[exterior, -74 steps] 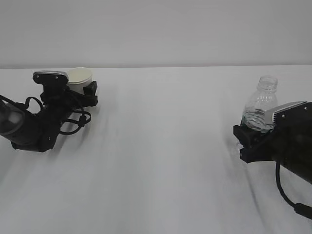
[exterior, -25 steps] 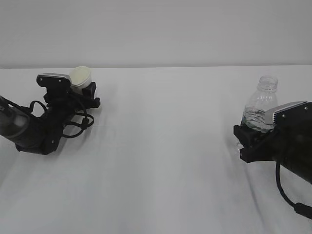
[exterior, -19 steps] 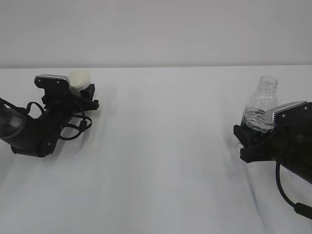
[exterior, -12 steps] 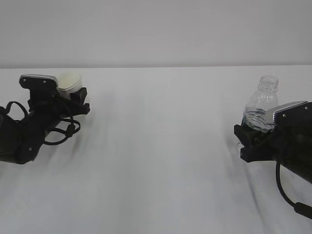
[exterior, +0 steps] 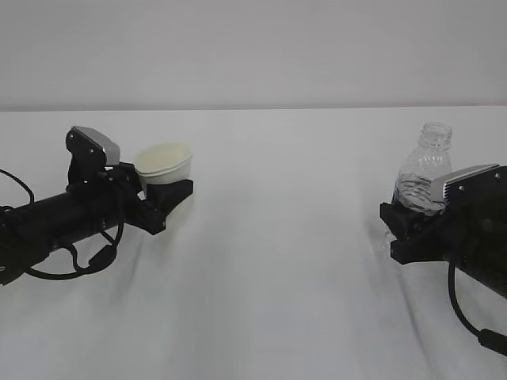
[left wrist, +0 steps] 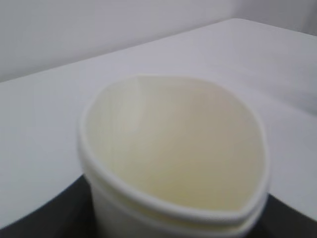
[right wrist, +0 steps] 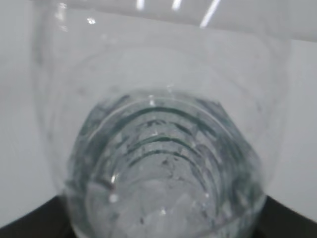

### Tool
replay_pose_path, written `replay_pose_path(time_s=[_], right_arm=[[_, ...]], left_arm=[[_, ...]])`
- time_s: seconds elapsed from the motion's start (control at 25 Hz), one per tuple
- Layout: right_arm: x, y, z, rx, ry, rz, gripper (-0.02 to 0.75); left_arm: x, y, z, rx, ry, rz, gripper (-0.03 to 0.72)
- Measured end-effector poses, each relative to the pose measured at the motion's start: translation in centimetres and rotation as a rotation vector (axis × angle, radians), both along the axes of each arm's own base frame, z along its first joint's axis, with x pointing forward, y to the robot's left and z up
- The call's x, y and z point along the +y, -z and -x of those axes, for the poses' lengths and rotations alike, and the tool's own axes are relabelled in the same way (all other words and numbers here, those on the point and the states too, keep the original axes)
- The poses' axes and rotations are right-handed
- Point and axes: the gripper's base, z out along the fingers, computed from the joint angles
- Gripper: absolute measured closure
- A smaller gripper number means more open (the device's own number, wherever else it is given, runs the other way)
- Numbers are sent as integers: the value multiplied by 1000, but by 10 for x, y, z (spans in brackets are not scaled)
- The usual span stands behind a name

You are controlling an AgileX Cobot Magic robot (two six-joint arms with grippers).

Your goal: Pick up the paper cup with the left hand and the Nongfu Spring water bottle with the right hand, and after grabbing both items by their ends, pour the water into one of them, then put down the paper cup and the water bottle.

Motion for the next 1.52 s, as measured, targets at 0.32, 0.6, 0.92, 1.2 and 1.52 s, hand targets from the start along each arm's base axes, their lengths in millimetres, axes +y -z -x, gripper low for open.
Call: replay_pose_path(time_s=[0.32,0.6,0.92,1.2,1.52], right_arm=[[0,0,0,0,0,0,321],[0,1,1,2,-5,4,321],[0,1,8,7,-17,36,321],[-3,-29,17,-82,7,29,322],[-5,-52,23,-97,16,59,322]], left_arm=[[-18,3,15,48,175,0,253],[-62,1,36,40,328,-4,253],[-106,-14,41,-38,441,26,256],[-125,-14,45,-51,489,28,257],[-145,1,49,-24,535,34,258]])
